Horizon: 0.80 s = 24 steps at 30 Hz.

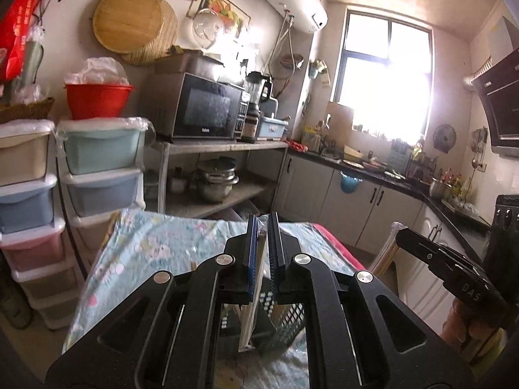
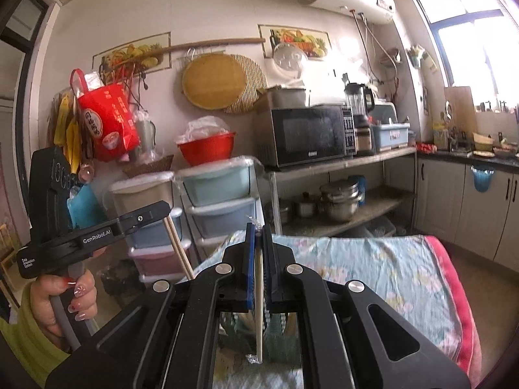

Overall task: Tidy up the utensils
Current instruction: 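Lift the held chopsticks with both tools and carry them over the caddy, then lower the chopsticks upright into the green caddy with both tools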

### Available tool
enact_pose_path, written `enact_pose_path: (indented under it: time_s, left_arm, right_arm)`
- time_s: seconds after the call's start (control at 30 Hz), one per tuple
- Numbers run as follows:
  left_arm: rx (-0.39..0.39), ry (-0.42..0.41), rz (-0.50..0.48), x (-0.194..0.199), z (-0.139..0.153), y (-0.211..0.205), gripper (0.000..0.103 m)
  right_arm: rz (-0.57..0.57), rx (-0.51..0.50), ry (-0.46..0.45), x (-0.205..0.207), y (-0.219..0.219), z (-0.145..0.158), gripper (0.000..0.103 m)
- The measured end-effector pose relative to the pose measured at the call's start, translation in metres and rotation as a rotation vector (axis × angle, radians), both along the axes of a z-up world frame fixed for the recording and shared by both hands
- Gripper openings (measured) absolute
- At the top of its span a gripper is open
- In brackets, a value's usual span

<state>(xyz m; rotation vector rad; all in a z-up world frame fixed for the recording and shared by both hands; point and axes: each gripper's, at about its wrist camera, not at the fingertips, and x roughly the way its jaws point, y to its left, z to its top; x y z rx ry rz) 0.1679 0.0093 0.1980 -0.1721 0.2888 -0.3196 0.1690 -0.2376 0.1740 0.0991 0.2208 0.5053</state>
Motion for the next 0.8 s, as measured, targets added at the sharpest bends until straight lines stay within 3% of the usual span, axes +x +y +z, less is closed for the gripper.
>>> enact_pose_path:
  time_s: [0.43,0.8]
  left_arm:
    - [-0.006,-0.073,0.091,0.026,0.02,0.009,0.004]
    - [-0.039,-0.018,0.083,0.049,-0.013,0.01,0.004]
  right_arm:
    - [-0.051,0.017,-0.103,0.028,0.003,0.026,0.005]
    - [-0.084,0.002,-0.036,0.066,0.011,-0.012,0.005]
